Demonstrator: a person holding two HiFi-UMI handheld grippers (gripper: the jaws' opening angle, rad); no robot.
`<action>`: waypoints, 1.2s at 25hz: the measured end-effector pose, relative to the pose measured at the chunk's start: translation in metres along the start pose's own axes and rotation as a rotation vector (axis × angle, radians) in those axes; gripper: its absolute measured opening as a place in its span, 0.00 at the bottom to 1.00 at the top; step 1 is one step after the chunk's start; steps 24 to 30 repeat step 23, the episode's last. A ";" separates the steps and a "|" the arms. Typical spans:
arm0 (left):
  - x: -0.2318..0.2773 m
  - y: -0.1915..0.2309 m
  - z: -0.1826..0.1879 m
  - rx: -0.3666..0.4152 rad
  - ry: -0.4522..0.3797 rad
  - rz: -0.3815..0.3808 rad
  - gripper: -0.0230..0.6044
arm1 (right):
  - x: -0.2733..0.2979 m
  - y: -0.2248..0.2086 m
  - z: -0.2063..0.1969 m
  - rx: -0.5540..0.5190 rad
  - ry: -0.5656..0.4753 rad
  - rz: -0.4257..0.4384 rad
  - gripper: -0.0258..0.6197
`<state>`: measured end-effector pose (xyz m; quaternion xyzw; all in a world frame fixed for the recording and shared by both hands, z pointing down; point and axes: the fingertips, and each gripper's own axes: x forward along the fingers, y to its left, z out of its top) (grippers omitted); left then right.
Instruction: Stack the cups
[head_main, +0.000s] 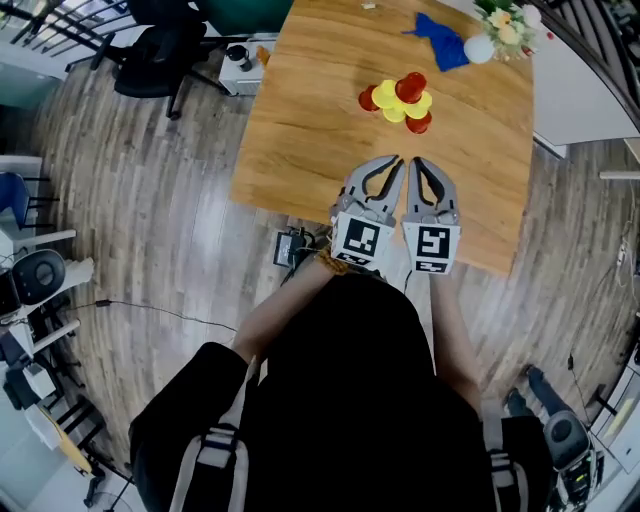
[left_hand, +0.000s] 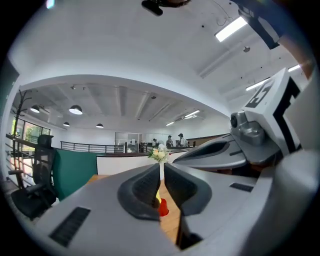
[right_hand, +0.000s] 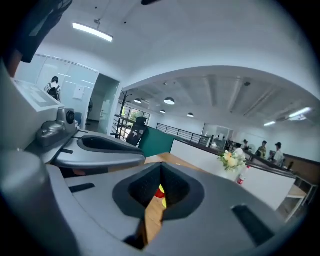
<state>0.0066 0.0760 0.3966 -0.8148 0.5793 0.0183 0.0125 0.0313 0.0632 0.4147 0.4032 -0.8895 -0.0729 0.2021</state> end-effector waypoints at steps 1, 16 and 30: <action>-0.006 -0.001 0.000 0.007 0.001 0.012 0.10 | -0.004 0.004 0.001 0.007 -0.014 -0.014 0.05; -0.034 -0.040 -0.021 0.136 0.019 -0.014 0.10 | -0.041 0.019 -0.036 0.193 -0.081 -0.080 0.05; -0.042 -0.026 -0.020 0.113 0.099 0.007 0.10 | -0.039 0.012 -0.034 0.207 -0.056 -0.083 0.05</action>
